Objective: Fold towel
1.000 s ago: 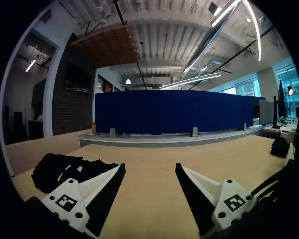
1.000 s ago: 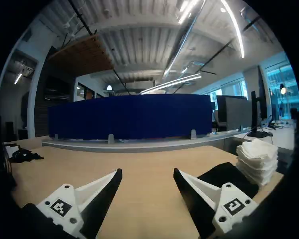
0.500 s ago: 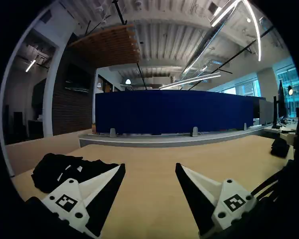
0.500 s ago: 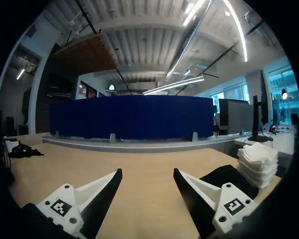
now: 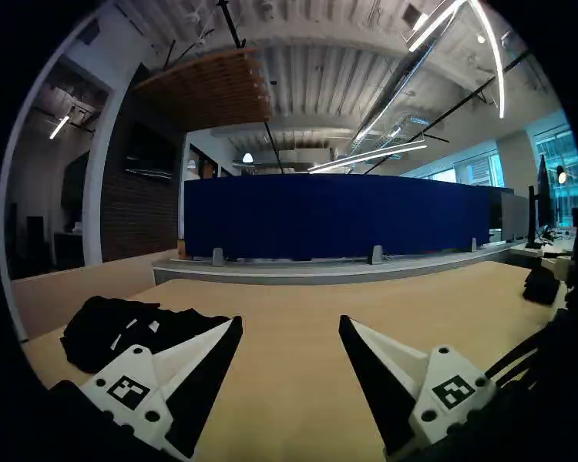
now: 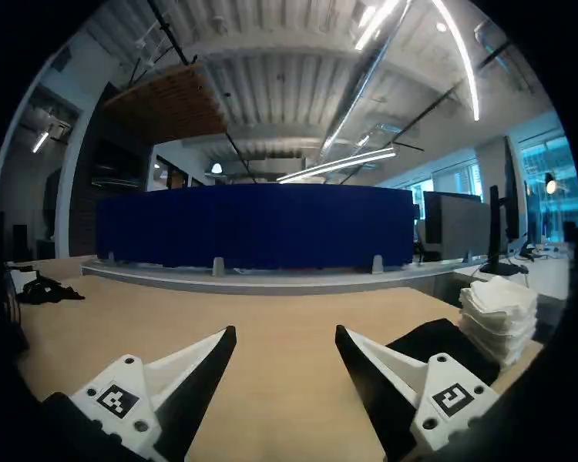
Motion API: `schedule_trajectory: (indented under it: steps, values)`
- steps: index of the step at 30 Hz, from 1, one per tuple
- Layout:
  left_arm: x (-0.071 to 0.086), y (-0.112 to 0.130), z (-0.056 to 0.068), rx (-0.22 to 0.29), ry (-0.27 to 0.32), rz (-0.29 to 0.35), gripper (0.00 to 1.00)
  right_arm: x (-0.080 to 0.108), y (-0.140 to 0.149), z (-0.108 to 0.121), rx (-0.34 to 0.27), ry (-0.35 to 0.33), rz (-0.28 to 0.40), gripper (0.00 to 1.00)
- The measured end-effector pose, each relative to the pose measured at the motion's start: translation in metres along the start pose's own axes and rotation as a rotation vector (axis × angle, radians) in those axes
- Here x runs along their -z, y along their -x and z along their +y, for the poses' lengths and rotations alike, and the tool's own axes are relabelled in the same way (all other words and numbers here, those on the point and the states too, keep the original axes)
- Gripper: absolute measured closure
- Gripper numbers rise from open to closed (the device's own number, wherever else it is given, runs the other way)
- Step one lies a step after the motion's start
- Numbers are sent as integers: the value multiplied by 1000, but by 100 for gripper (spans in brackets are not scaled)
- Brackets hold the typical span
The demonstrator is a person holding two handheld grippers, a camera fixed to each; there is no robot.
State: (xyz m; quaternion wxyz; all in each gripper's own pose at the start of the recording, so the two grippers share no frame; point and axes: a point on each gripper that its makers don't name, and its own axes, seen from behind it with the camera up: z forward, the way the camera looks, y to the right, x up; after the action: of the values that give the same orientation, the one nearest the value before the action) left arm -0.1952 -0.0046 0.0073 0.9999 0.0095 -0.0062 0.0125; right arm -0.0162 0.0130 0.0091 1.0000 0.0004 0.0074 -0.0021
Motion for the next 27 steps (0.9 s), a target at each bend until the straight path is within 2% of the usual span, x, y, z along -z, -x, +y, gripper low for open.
schedule_trajectory:
  steps: [27]
  values:
    - [0, -1, 1, 1, 0, -1, 7, 1, -1, 1, 0, 0, -1, 0]
